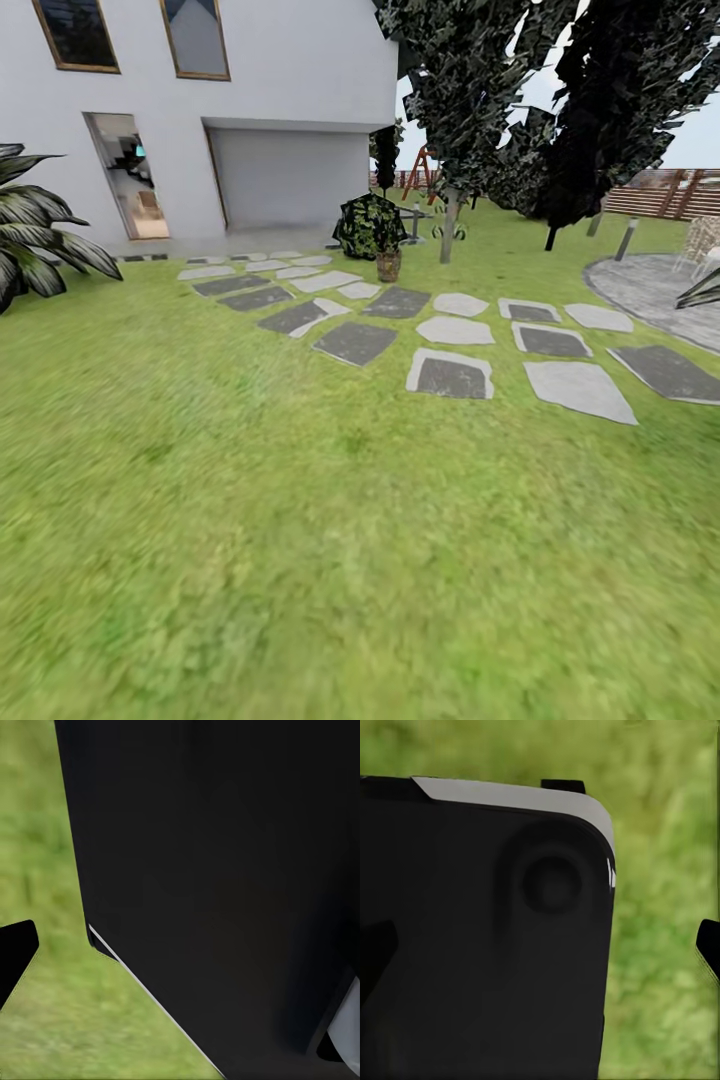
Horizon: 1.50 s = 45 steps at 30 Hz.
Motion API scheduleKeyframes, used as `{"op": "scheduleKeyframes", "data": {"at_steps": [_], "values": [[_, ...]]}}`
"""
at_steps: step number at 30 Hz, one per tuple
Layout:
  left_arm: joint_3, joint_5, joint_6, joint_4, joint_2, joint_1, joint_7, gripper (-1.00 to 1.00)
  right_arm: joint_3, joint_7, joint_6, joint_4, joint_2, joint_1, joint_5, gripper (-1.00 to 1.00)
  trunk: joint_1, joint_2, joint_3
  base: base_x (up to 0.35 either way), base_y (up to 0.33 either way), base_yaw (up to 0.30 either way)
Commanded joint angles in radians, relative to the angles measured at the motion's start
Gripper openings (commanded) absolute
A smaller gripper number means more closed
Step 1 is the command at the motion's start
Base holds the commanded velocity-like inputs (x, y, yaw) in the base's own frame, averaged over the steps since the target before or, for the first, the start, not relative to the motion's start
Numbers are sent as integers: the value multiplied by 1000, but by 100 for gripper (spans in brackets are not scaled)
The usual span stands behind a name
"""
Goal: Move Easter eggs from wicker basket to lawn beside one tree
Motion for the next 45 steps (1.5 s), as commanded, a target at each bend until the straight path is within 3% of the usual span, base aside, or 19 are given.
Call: {"op": "scheduleKeyframes", "data": {"at_steps": [1, 45], "values": [[1, 1, 0, -2, 0, 1, -1, 100, 1, 0, -3, 1, 0, 0, 2, 100, 1, 0, -1, 325, 0, 0], [1, 1, 0, -2, 0, 1, -1, 100, 1, 0, -3, 1, 0, 0, 2, 100, 1, 0, -1, 325, 0, 0]]}}
